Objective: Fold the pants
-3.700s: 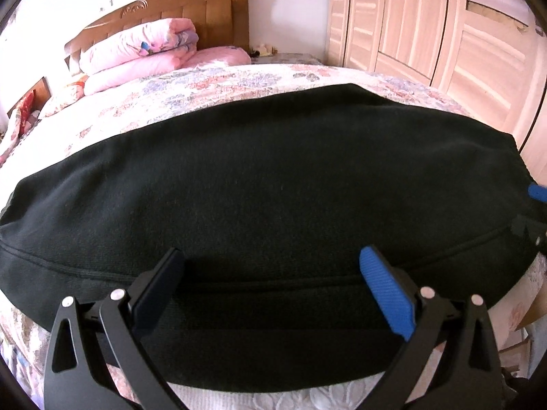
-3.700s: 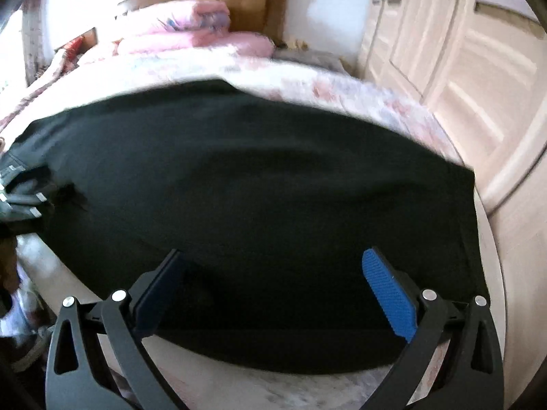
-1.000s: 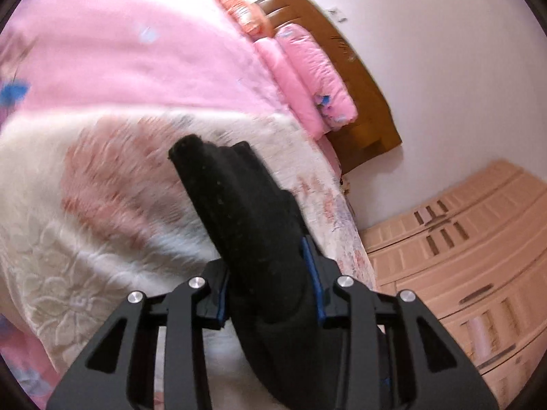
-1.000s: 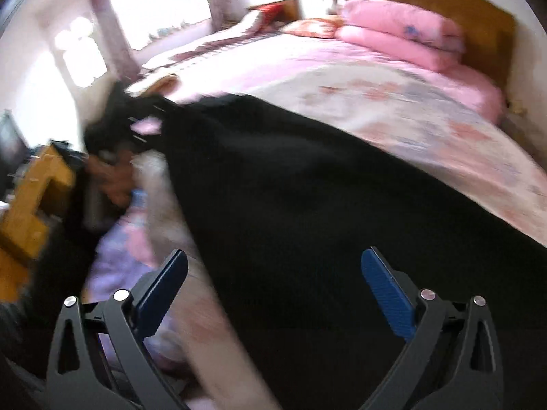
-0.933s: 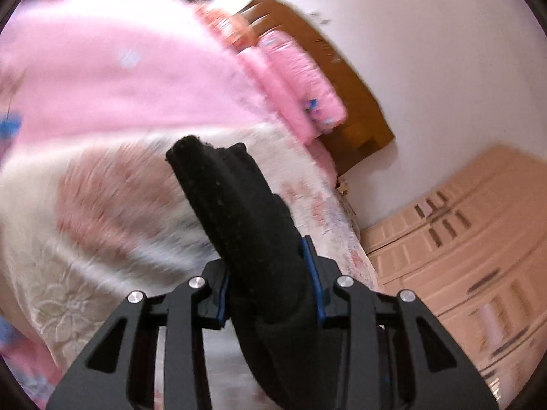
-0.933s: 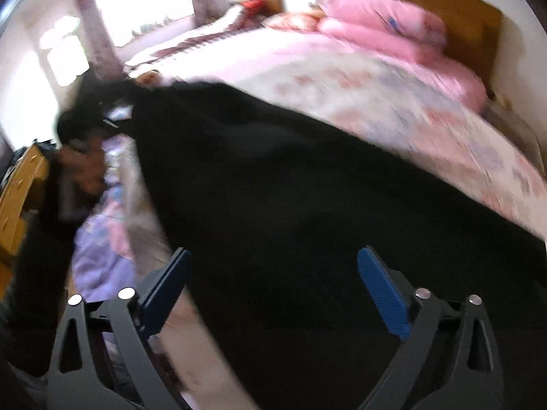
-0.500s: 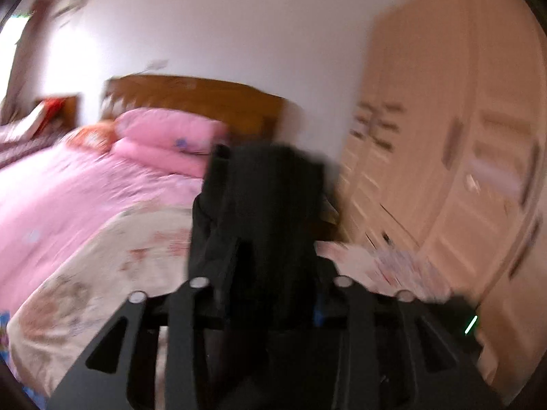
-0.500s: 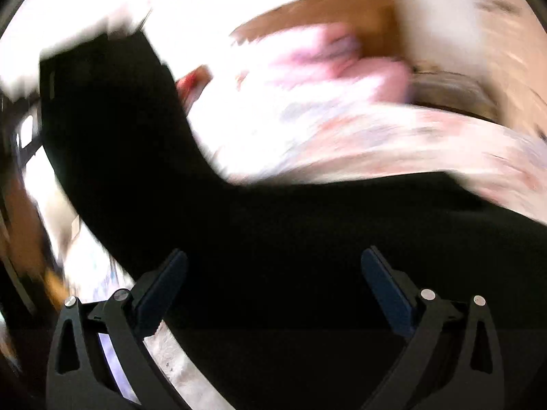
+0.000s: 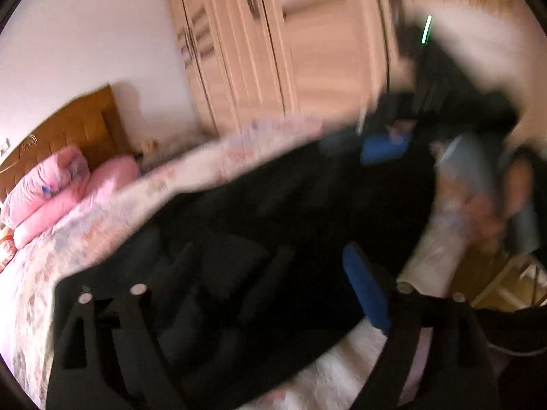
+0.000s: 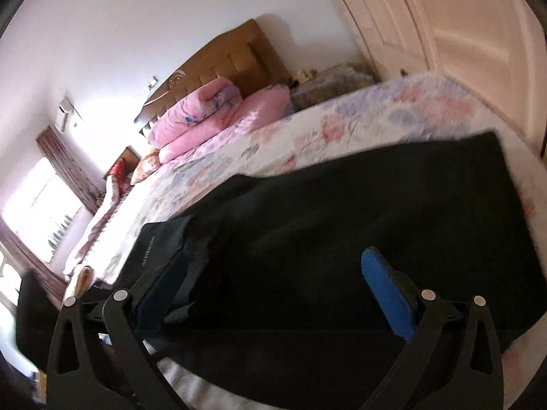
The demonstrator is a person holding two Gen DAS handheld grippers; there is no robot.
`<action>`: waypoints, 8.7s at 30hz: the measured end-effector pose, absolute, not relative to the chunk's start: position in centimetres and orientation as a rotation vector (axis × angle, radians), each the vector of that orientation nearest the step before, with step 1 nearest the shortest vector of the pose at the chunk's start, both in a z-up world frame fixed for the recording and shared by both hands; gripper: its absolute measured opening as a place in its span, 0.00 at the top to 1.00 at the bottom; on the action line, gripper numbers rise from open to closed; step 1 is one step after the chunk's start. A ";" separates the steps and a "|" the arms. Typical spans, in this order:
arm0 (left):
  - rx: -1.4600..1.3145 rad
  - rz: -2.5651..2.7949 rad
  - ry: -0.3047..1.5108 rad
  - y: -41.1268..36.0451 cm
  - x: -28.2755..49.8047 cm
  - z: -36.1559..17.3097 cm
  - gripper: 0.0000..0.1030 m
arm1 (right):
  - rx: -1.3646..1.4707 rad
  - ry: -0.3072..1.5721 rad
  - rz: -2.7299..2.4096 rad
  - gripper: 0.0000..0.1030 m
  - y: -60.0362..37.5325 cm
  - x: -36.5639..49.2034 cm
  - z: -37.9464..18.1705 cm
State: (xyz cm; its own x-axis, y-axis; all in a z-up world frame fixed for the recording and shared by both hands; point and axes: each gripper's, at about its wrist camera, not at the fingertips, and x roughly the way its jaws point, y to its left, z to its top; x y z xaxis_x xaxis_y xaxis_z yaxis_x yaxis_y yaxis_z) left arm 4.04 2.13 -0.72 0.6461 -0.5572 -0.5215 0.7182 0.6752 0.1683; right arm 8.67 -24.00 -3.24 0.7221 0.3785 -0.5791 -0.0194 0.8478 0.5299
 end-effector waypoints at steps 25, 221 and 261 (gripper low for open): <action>0.125 -0.229 0.646 24.2 5.5 -6.4 0.01 | 0.688 0.992 0.502 0.76 -8.5 14.5 -8.6; -0.224 -0.361 0.969 17.7 16.0 -3.8 0.63 | 0.071 0.692 0.302 0.04 -9.5 6.5 -7.8; -0.476 -0.565 0.894 18.3 16.0 3.8 0.72 | 0.043 0.779 0.022 0.04 -9.8 4.7 -11.3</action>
